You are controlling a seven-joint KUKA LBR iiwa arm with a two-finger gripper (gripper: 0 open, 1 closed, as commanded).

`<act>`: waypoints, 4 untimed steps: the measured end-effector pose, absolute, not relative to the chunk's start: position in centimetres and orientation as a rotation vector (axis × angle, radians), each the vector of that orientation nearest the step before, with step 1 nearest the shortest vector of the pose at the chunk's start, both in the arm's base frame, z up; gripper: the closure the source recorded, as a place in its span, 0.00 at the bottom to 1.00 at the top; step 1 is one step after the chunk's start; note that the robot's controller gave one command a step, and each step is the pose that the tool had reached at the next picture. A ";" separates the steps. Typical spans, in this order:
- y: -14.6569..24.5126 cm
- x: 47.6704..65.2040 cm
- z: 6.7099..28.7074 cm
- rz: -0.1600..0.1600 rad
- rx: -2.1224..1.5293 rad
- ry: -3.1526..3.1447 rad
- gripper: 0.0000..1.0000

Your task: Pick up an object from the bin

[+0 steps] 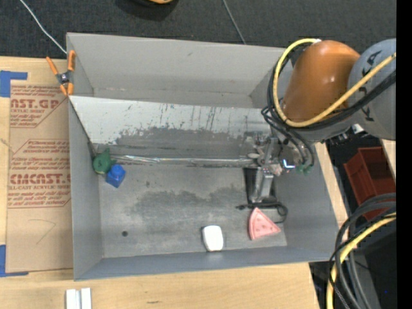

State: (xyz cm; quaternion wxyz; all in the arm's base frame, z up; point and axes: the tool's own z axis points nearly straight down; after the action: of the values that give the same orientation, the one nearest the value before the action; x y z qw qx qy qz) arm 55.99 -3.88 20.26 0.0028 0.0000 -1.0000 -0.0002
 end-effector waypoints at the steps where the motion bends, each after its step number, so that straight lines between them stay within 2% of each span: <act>1: -3.9 56.1 20.7 0.001 0.001 -3.144 0.00; 2: -10.3 55.4 8.2 0.001 -0.815 -3.031 0.00; 3: -13.1 56.3 14.8 0.002 -0.123 -3.144 0.00; 4: -13.0 53.3 10.7 0.001 -1.174 -2.913 0.00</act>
Offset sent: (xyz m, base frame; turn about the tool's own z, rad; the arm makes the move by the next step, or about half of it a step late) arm -0.0078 -0.0713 -0.1326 0.5765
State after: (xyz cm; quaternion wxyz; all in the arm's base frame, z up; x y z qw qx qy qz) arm 53.26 -13.00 10.72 0.0006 -0.3737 -0.9275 0.0004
